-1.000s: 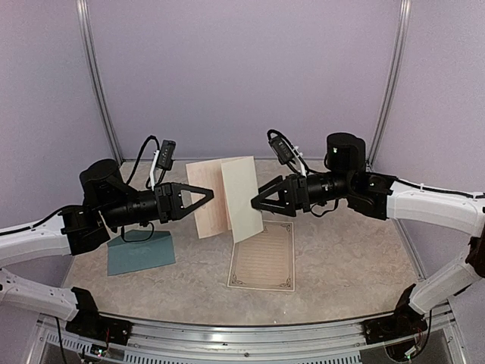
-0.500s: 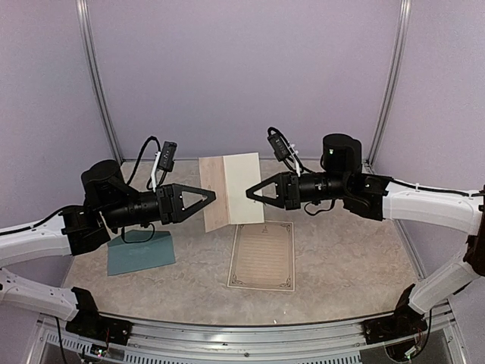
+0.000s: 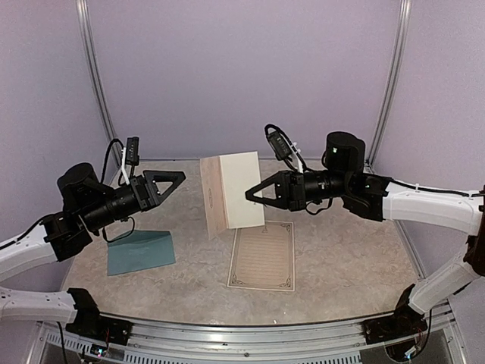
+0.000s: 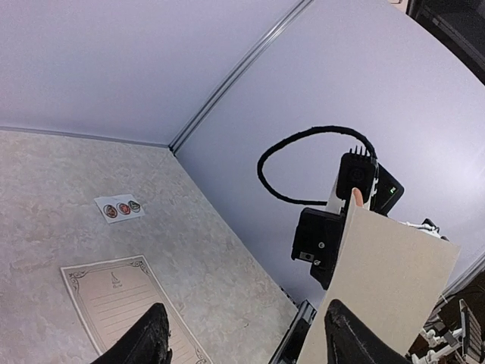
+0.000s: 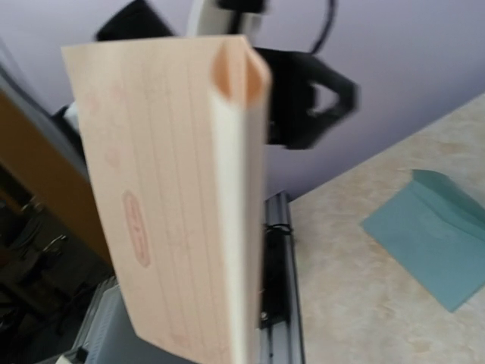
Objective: Place the letter into the envelope and seal it
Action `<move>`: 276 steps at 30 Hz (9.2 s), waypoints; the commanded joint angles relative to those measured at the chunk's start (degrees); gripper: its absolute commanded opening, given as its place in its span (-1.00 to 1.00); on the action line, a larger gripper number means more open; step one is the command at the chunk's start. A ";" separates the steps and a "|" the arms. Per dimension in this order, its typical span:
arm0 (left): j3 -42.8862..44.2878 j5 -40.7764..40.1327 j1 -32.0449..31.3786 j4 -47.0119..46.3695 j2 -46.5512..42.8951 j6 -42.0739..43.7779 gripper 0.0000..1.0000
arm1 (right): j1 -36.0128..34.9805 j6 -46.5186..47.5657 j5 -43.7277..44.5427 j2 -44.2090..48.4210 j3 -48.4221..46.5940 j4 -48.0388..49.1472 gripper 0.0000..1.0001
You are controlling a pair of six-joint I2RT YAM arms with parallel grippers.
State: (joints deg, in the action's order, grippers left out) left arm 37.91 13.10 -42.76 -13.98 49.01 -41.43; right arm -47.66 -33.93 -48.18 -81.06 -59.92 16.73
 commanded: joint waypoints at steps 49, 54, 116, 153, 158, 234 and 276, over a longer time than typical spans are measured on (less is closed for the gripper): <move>4.19 8.94 -11.33 -11.00 13.38 2.45 -1.00 | -3.71 -1.71 -0.35 -1.60 -1.68 4.18 0.20; 4.46 7.42 -11.29 -8.46 13.48 2.31 -0.87 | -3.80 -2.75 2.48 -2.34 -1.22 5.62 -1.00; -1.70 -0.17 -1.66 7.16 24.61 10.52 0.96 | 0.73 -2.28 28.76 -5.61 -8.15 -30.23 -1.00; -13.85 4.88 -10.66 4.72 25.43 -7.21 0.95 | -6.20 -32.86 41.87 -14.37 6.21 -22.58 -1.00; -11.77 0.78 -8.35 8.66 18.70 -6.76 0.98 | -6.17 -31.23 41.03 -12.98 5.49 -23.35 -1.00; -2.33 5.95 -5.70 -2.79 48.34 -5.02 -0.31 | -5.42 -27.85 29.71 -29.33 -0.29 -18.68 -1.00; -3.17 2.43 -5.81 -2.19 45.98 -6.58 -0.19 | -9.26 -16.17 39.72 -31.54 -12.21 -37.62 -0.17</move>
State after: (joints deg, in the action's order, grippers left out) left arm 35.07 14.72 -48.36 -14.24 93.84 -47.83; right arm -55.48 -50.78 -7.29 -110.34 -69.93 -21.50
